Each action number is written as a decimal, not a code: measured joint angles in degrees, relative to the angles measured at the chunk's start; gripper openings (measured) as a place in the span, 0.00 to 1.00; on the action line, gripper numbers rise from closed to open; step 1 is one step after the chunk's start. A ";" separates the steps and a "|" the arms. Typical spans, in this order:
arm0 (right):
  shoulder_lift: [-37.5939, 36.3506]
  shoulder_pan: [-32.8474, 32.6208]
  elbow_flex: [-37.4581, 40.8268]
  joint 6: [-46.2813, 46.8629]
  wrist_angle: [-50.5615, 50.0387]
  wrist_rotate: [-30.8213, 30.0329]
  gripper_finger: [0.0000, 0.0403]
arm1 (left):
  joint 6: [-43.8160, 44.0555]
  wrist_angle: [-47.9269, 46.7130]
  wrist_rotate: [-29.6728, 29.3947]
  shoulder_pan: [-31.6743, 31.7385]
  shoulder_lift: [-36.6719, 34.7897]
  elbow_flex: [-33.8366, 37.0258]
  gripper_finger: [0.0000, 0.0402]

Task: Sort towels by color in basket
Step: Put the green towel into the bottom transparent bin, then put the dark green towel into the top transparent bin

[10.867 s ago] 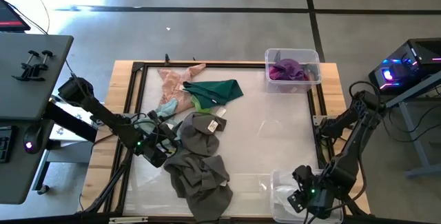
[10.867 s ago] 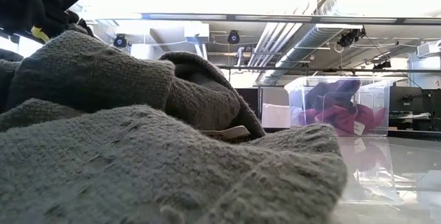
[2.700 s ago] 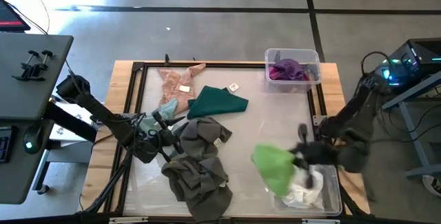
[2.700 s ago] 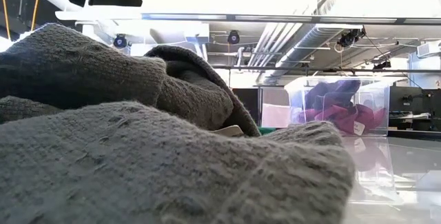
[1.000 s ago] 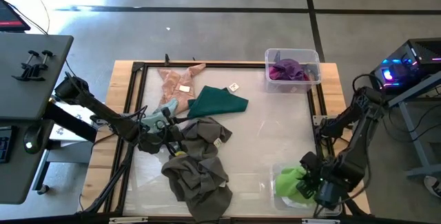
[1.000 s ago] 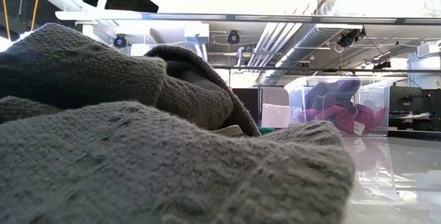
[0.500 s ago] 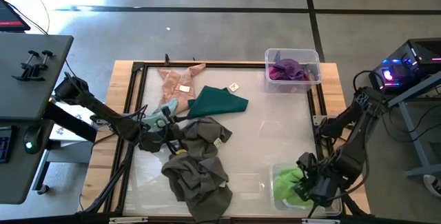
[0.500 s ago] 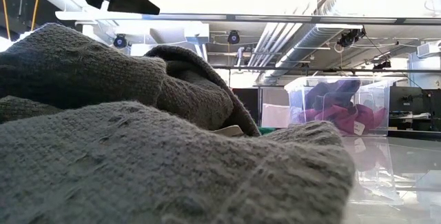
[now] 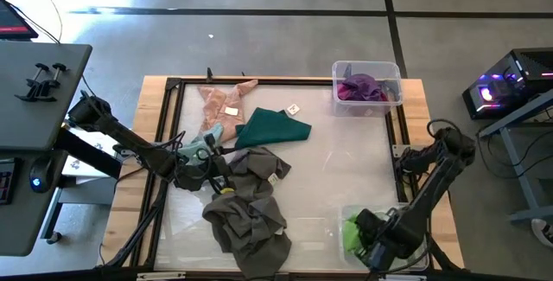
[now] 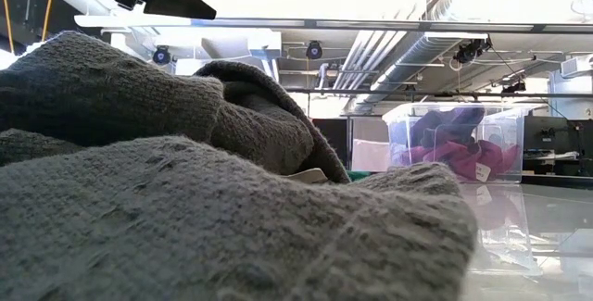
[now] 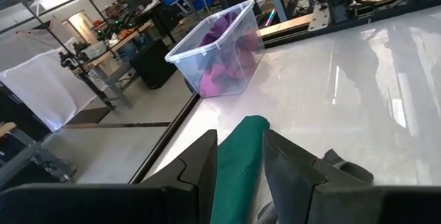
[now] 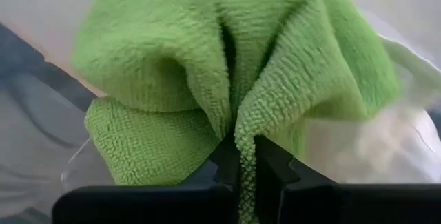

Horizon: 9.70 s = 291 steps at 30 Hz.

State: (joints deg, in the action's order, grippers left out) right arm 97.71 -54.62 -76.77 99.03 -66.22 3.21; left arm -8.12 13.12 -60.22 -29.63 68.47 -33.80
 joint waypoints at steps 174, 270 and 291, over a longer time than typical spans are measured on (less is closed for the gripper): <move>17.38 68.52 24.74 -104.33 92.03 -1.94 0.54 | 28.09 1.82 25.28 21.45 10.82 3.02 0.22; -15.10 105.23 -1.44 -101.42 5.83 -7.13 0.42 | -14.16 28.55 12.28 43.00 11.96 2.21 0.22; -11.43 105.25 11.99 -101.36 16.38 -9.16 0.18 | -9.48 23.79 24.28 56.66 12.02 2.21 0.22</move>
State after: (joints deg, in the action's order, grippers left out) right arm 86.28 50.63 -64.78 -2.33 -49.85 -5.95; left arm -17.60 36.91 -35.95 27.03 80.49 -31.59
